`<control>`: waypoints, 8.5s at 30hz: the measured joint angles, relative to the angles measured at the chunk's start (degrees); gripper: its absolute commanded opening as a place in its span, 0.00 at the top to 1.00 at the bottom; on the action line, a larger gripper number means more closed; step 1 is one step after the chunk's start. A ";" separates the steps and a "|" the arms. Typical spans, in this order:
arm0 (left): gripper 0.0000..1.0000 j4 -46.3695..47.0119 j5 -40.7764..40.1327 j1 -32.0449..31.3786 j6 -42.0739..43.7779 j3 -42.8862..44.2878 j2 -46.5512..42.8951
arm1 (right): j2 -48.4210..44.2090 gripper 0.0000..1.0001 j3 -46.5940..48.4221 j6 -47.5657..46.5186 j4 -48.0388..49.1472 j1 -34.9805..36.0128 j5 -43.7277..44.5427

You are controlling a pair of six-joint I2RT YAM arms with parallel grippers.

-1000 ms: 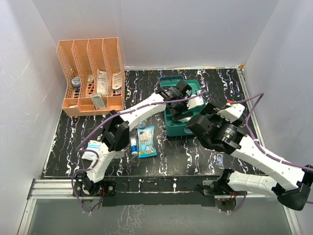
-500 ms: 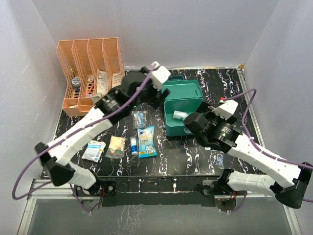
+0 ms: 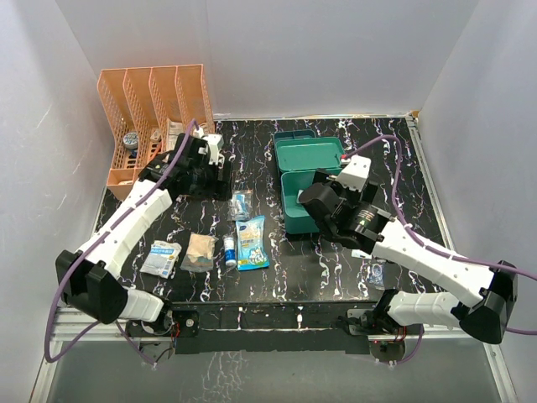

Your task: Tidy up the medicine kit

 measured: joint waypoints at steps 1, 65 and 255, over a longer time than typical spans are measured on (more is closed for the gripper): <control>0.27 -0.90 1.09 -0.02 -1.01 0.00 0.50 | 0.13 0.08 0.15 -0.22 0.11 0.00 -0.31; 1.00 -5.01 -0.11 -6.82 -3.28 14.78 19.41 | 3.52 0.01 7.08 -10.84 -1.38 -15.80 -25.11; 0.84 -23.74 9.62 -24.63 46.01 61.07 55.17 | -8.24 0.02 -4.11 -21.75 -0.92 -43.52 -39.82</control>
